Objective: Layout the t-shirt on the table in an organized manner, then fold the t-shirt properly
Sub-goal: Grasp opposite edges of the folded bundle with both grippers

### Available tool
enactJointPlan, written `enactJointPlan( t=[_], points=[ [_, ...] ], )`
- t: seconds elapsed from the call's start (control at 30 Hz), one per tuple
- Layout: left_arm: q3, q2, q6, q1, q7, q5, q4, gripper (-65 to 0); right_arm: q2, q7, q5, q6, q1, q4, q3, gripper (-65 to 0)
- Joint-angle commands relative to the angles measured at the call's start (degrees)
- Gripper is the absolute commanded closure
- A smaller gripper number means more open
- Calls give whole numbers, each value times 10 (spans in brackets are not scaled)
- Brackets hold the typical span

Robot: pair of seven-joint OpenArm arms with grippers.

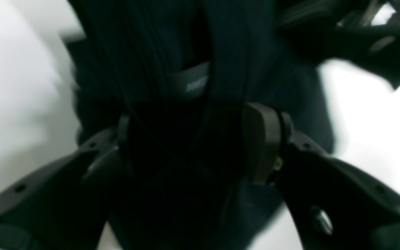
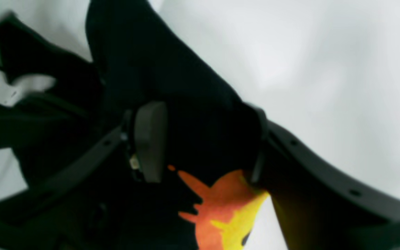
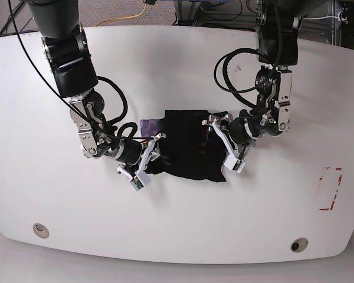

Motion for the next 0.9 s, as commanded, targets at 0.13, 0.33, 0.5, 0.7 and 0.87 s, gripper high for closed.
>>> enactJointPlan(
  t=[0.13,0.33,0.5,0.7,0.87],
  points=[
    [9,-40,-1,-38,-57,18,-115,-372,16,52,6,5,-6,-22,3,-300],
    [33,-72,-1,-62,-73,16,-175,-372,37,59,7,5,-42,-15,8,-298],
    [54,-81,-1,-67,-73,15,-174,-372,51,57,9,0,-93,40,27,-296],
    [71,-76,-2,-88,-69,14,-162,-372,53,12,8,-27,-165,144,76,-238],
    [92,-76,-2,-87,-31,13,-69,-372,53,-43,8,-41,-204,257,115,-235]
  ],
)
